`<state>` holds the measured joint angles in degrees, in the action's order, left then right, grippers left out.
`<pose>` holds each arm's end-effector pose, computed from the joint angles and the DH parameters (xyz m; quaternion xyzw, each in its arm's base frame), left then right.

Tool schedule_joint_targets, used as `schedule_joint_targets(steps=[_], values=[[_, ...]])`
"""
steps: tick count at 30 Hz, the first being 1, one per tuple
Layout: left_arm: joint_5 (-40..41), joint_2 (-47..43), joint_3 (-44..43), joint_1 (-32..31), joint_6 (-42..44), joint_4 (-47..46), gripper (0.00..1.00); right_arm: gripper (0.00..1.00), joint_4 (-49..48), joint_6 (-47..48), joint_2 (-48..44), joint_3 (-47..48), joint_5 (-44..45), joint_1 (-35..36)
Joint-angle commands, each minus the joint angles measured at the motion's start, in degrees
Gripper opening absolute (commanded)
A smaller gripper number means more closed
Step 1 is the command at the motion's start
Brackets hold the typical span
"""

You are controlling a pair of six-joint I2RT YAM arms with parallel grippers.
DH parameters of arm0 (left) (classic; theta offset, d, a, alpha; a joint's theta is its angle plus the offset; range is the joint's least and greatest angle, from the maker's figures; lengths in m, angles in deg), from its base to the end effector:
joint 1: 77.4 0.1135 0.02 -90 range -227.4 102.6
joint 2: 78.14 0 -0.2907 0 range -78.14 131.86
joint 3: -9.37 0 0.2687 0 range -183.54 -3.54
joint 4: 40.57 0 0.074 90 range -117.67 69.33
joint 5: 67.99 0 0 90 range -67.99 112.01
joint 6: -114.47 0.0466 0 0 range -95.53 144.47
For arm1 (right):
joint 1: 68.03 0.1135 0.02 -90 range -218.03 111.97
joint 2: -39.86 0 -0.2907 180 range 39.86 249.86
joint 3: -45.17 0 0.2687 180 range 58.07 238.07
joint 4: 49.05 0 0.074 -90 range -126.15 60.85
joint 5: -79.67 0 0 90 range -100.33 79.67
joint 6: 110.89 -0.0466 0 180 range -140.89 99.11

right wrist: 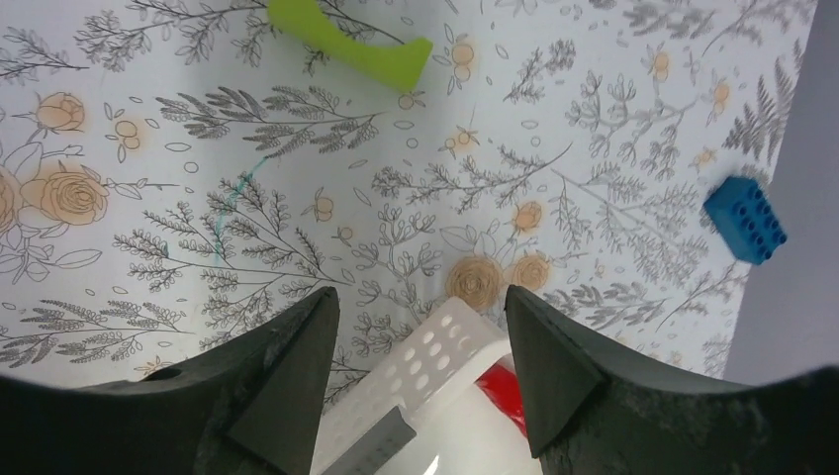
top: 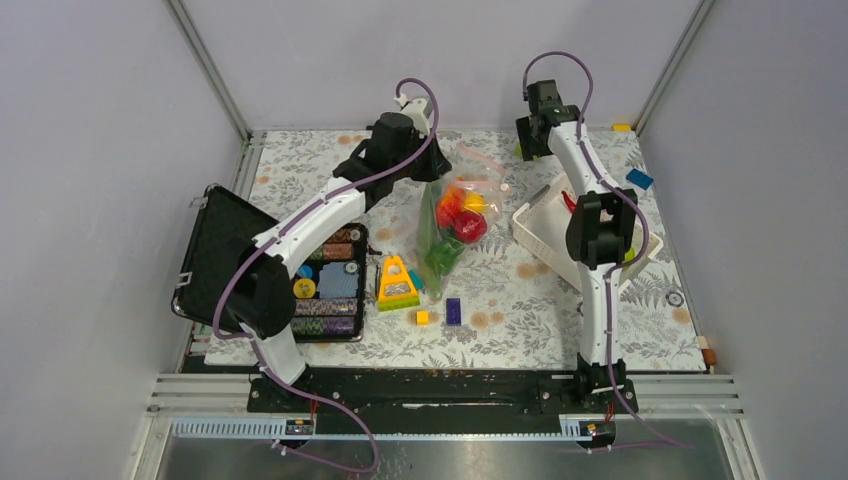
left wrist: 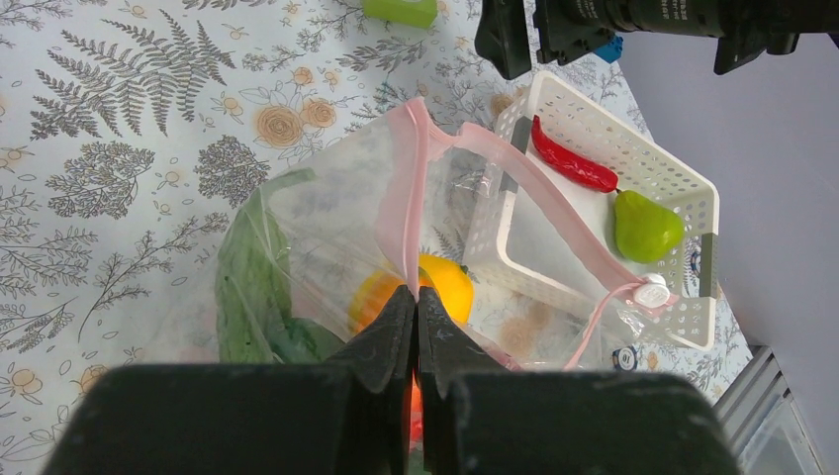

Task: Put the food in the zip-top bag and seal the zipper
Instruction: Adjust the bin at the center of the board.

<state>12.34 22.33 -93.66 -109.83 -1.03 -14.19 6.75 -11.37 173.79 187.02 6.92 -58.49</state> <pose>0.3765 -0.2485 0.3629 0.0964 0.8305 -0.3252 0.4418 0.5617 0.0804 0.2720 -0.0996 0.9188 -0.1399 0.3553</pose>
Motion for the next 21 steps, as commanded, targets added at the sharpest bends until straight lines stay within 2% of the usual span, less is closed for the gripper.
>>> schedule_joint_targets(steps=[1, 3, 5, 7, 9, 13, 16, 21], values=[[0.1, -2.4, -1.1, 0.4, 0.4, -2.3, 0.0, 0.7, 6.6, -6.7, -0.5, 5.3, 2.8, -1.7], [-0.1, -2.8, -0.9, 0.3, 0.4, -2.2, 0.0, 0.71, 4.2, -2.5, -5.4, 1.3, -1.8, -2.2], [-0.1, -3.3, -0.3, 0.4, 0.3, -2.3, 0.0, 0.71, 1.4, 3.6, -12.7, -6.7, -7.2, -2.3], [0.3, -4.0, 0.4, 0.4, 0.3, -2.6, 0.0, 0.73, -1.9, 8.1, -21.8, -17.9, -12.5, -2.3], [0.8, -4.7, 1.2, 0.4, 0.3, -2.9, 0.0, 0.73, -3.5, 10.0, -31.2, -33.0, -19.0, -2.1], [0.6, -5.4, 1.7, 0.4, 0.4, -2.9, 0.0, 0.73, -5.7, 7.4, -49.0, -55.8, -27.5, -1.0], [0.9, -5.7, 1.7, 0.4, 0.9, -2.2, 0.0, 0.73, -5.0, 6.8, -55.8, -65.8, -28.7, 0.7], [-0.1, -6.8, 2.5, 0.4, 0.6, -2.8, 0.0, 0.74, -3.6, 8.5, -52.5, -66.7, -18.2, 2.7]])
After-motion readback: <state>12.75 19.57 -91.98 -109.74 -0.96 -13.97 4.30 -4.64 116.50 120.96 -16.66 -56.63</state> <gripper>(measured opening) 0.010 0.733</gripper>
